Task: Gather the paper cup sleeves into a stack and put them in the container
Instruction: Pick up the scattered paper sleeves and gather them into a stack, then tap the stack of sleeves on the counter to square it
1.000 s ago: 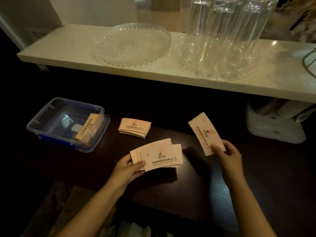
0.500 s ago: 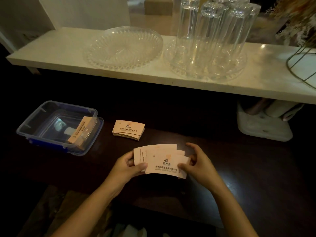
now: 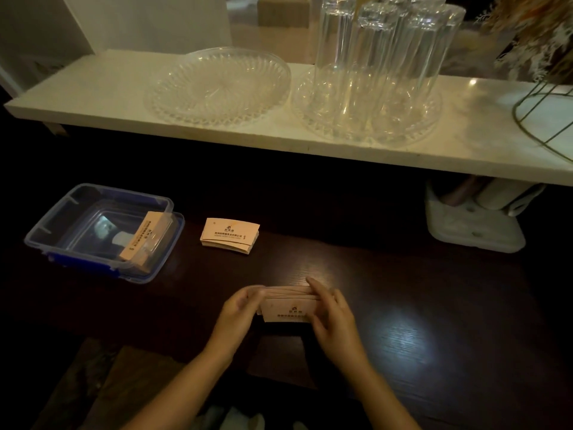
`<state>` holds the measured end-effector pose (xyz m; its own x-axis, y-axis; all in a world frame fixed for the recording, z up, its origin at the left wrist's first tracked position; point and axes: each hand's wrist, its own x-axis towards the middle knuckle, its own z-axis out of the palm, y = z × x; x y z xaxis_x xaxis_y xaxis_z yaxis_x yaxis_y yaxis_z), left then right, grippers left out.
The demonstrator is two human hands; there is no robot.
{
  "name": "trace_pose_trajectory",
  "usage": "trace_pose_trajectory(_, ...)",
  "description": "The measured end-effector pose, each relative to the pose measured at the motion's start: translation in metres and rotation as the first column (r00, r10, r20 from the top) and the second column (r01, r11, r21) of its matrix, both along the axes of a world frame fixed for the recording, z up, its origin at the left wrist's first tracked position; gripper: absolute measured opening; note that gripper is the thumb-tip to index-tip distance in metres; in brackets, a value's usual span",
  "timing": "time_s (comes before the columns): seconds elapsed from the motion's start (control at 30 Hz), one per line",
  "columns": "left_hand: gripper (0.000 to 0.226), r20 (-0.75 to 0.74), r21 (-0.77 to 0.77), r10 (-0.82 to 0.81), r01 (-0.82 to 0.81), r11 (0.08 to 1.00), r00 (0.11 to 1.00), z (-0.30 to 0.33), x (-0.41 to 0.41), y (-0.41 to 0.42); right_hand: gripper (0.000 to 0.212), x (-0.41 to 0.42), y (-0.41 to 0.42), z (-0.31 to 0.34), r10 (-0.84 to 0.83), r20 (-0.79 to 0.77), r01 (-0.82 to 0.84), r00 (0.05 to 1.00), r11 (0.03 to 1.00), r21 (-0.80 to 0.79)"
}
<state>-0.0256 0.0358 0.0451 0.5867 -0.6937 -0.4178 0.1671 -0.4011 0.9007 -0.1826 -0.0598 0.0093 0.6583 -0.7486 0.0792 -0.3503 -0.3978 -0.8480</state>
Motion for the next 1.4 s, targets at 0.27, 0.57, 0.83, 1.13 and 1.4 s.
trace_pose_trajectory(0.27, 0.027, 0.095, 0.028, 0.276, -0.279, 0.960, 0.956, -0.042, -0.027, -0.007, 0.052, -0.003, 0.025, -0.031, -0.250, -0.034, 0.244, 0.968, 0.962, -0.125)
trace_pose_trajectory(0.57, 0.044, -0.116, -0.068, 0.122, -0.131, 0.989, 0.986, -0.054, -0.038, -0.006, 0.063, 0.004, 0.033, -0.032, -0.318, 0.023, 0.318, 0.948, 0.948, -0.011)
trace_pose_trajectory(0.83, 0.031, 0.500, 0.018, -0.125, 0.134, 0.991, 0.857, -0.071, -0.010, 0.022, 0.046, 0.000, 0.026, -0.037, -0.243, -0.003, 0.237, 0.970, 0.950, -0.203)
trace_pose_trajectory(1.13, 0.044, 0.506, 0.091, -0.113, 0.077, 0.993, 0.855, -0.064, -0.001, 0.018, 0.046, 0.001, 0.026, -0.037, -0.184, -0.122, 0.132, 0.975, 0.928, -0.347)
trace_pose_trajectory(1.4, 0.039, 0.263, 0.050, -0.084, 0.073, 0.996, 0.961, -0.046, 0.031, 0.007, 0.046, 0.017, 0.021, -0.029, -0.214, -0.088, 0.199, 0.973, 0.967, -0.156)
